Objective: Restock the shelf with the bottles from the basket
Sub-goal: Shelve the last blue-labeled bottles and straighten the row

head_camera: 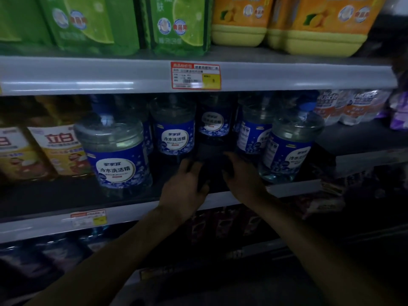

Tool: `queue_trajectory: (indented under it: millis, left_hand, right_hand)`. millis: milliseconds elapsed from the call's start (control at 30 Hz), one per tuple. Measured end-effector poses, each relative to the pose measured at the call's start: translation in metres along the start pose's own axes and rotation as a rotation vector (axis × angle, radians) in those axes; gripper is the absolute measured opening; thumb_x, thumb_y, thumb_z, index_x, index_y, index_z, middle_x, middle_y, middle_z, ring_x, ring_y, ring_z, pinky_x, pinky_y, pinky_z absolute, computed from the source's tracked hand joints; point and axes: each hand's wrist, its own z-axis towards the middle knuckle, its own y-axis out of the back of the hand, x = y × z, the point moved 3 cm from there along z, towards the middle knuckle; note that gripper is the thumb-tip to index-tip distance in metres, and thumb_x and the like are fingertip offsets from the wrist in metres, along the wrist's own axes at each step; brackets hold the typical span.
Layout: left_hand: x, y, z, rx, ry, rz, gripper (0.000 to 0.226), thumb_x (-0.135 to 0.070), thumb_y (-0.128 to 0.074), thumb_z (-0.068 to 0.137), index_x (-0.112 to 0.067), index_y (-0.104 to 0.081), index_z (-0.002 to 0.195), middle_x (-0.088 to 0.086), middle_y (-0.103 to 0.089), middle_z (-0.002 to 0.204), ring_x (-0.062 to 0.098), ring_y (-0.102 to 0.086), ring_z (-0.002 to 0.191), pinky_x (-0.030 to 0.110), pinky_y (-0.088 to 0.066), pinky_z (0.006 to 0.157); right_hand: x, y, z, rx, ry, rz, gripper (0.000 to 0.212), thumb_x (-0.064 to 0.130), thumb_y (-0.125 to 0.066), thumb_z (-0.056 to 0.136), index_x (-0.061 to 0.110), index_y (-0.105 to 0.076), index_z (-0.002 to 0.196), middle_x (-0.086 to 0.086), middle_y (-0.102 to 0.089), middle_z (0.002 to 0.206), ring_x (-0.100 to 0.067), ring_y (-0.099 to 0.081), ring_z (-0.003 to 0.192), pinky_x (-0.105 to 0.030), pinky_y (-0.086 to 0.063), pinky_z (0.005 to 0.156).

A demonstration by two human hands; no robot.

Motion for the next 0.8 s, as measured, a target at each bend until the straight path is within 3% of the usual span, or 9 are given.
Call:
queue_trajectory:
  millis: [100, 233, 533, 700, 800]
  left_hand:
    - [0.005, 0.001, -0.004, -0.060, -0.100, 0.043, 0.056, -0.040, -0.054, 0.102, -0.023, -0.038, 0.154, 0.005, -0.036, 0.151, 0.033, -0.056, 0.123, 0.046, -0.057, 0.083]
    - [0.014, 0.004, -0.012, -0.113, -0.189, 0.123, 0.061, -0.052, -0.037, 0.100, -0.020, -0.043, 0.152, 0.008, -0.047, 0.145, 0.032, -0.060, 0.118, 0.044, -0.059, 0.084]
    - [0.051, 0.002, -0.013, -0.079, -0.211, 0.283, 0.064, -0.060, -0.034, 0.102, -0.015, -0.061, 0.139, 0.012, -0.059, 0.134, 0.034, -0.066, 0.106, 0.040, -0.057, 0.077]
    - [0.052, -0.005, -0.014, -0.015, -0.261, 0.419, 0.061, -0.059, -0.028, 0.105, -0.017, -0.061, 0.135, 0.012, -0.058, 0.135, 0.034, -0.064, 0.104, 0.042, -0.054, 0.078]
    - [0.054, -0.007, -0.013, -0.001, -0.279, 0.465, 0.062, -0.058, -0.026, 0.106, -0.016, -0.061, 0.134, 0.013, -0.061, 0.130, 0.035, -0.063, 0.102, 0.042, -0.052, 0.078]
  right_hand:
    - [-0.013, -0.017, 0.011, 0.061, -0.042, -0.021, 0.068, 0.030, -0.059, 0.101, 0.017, -0.027, 0.159, -0.013, -0.037, 0.160, -0.030, -0.040, 0.143, -0.039, -0.036, 0.117]
    - [-0.018, -0.038, 0.025, 0.165, -0.075, -0.039, 0.078, 0.041, -0.052, 0.103, 0.022, -0.006, 0.164, -0.009, -0.019, 0.168, -0.029, -0.024, 0.152, -0.044, -0.028, 0.122]
    - [-0.012, -0.060, 0.069, 0.174, -0.165, -0.022, 0.098, 0.047, -0.056, 0.100, 0.015, 0.014, 0.161, -0.008, 0.009, 0.171, -0.025, 0.000, 0.157, -0.042, -0.011, 0.127]
    - [-0.014, -0.071, 0.085, 0.082, -0.223, 0.112, 0.113, 0.052, -0.066, 0.087, 0.017, 0.011, 0.162, -0.005, 0.000, 0.171, -0.023, -0.009, 0.157, -0.045, -0.020, 0.125]
    - [-0.014, -0.077, 0.091, 0.088, -0.306, 0.124, 0.114, 0.052, -0.066, 0.086, 0.019, 0.013, 0.161, -0.002, 0.006, 0.171, -0.025, -0.008, 0.157, -0.046, -0.020, 0.125]
